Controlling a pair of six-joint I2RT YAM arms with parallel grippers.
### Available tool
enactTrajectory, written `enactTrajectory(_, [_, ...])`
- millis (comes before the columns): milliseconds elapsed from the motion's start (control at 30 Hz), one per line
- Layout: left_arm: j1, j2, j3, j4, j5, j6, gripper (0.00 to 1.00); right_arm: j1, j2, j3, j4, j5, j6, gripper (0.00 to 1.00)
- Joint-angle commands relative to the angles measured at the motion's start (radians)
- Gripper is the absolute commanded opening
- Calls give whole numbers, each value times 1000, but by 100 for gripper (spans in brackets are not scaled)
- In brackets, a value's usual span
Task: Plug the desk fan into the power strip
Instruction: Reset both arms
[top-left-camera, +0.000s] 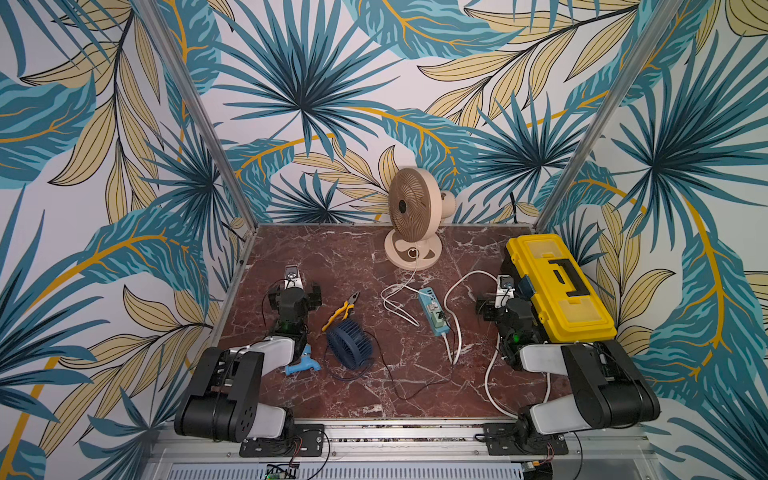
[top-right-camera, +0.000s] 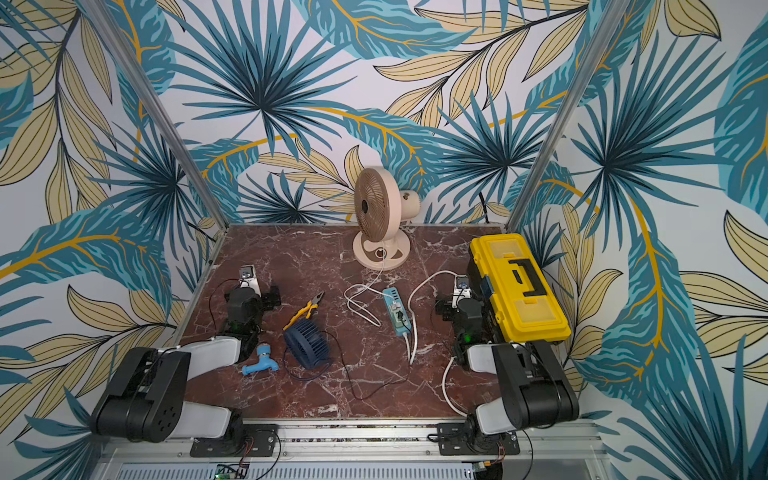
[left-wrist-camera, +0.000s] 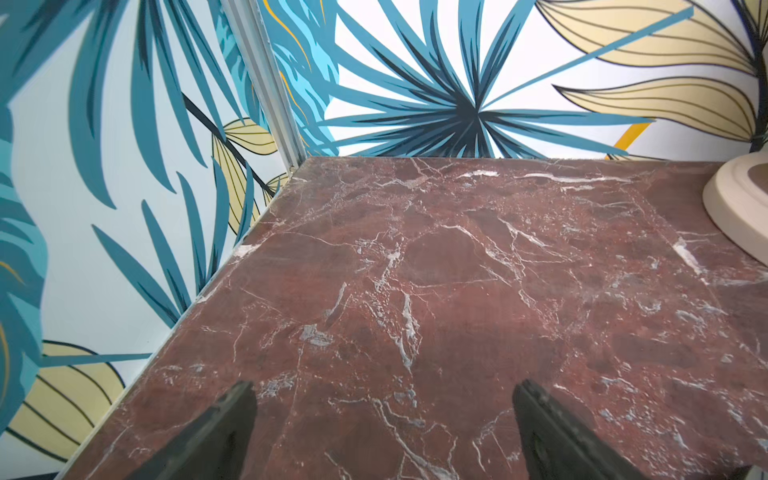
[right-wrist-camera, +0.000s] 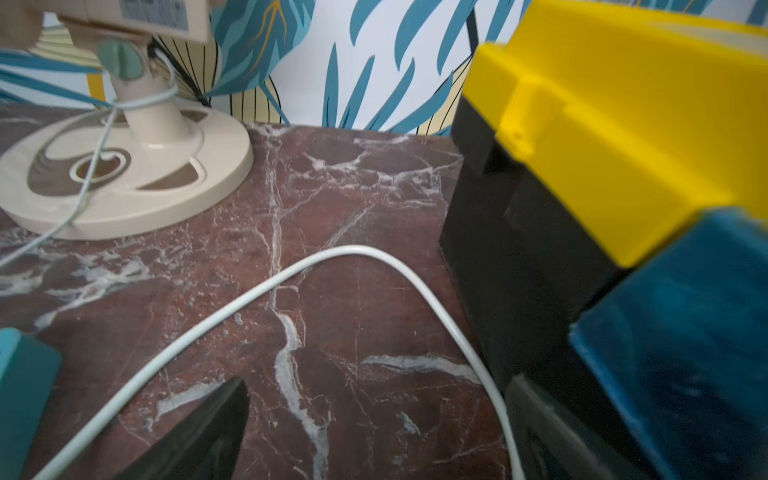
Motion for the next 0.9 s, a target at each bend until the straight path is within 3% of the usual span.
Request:
enactTrajectory(0, [-8, 36, 5, 68, 12, 47, 100, -6, 6, 30, 45, -26, 2, 100])
enactTrajectory(100, [-3, 42, -7, 90, 50, 54, 100, -10, 5, 39, 26, -31, 6, 99])
enactTrajectory(200, [6, 105, -52, 257, 113, 81, 100, -9, 4, 39, 23, -32, 6, 100])
enactTrajectory(300, [9, 65, -21, 131, 121, 71, 100, -15, 5, 52, 4, -37, 12, 100])
enactTrajectory(867, [10, 69, -22, 140, 124, 71, 100, -23, 3, 60, -16, -55, 17, 100])
